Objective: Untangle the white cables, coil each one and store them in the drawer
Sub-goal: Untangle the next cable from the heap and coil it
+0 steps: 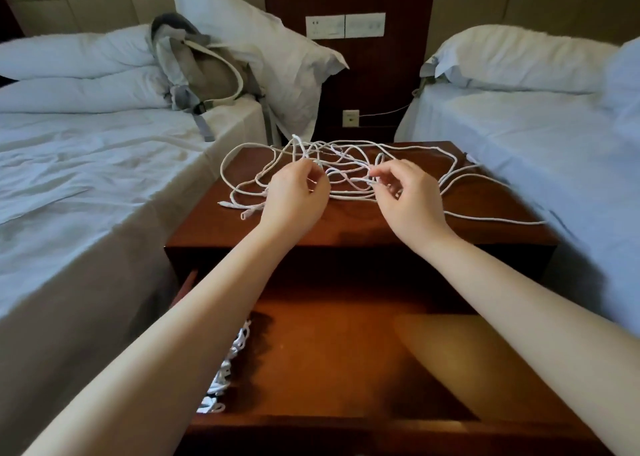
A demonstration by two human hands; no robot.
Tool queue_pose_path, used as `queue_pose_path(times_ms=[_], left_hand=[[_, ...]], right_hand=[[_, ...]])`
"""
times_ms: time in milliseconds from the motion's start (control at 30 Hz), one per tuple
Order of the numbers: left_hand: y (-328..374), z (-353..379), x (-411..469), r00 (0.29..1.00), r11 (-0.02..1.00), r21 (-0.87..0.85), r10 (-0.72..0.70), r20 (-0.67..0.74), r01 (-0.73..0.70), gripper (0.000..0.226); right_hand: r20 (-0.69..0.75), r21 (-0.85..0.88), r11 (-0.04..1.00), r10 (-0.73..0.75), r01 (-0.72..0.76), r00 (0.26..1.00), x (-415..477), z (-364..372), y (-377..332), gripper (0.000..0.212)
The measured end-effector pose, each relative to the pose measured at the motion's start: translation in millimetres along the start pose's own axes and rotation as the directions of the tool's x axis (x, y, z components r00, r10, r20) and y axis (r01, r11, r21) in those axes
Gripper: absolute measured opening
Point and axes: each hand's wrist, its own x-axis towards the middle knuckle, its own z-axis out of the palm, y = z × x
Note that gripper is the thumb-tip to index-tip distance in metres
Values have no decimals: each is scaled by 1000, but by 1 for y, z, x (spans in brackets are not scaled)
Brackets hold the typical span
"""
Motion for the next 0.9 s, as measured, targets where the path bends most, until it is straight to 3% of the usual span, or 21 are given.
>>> queue_pose_path(times_ms=[133,233,333,400,567,667,767,900], left_hand=[[16,37,4,986,990,-21,139,91,-138,15],[20,61,0,948,972,13,227,222,-236,20],[17,75,-6,920,965,90,205,334,-248,28],[16,77,-8,904,962,165,136,405,-219,33],[23,78,-7,905,954,211,110,411,-212,35],[24,81,-9,906,963,188,100,412,-192,28],[22,77,-8,892,978,115,110,438,-176,13],[14,66,-7,879,970,132,121,462,-203,11]], right_hand=[[-56,-117,983,139,-145,989,-3,-29,29,13],[14,-294,920,275,-259,961,-6,-44,47,10],[153,-511,817,393,-268,907,-9,-46,51,24],[188,-582,780,403,-228,896,-9,-43,48,21],[227,-462,831,448,-309,865,-6,-41,42,6],[247,-327,879,434,-347,867,-8,-39,39,5],[261,-295,900,400,-322,879,-9,-37,38,6],[233,-236,899,420,-368,877,-7,-43,42,9]])
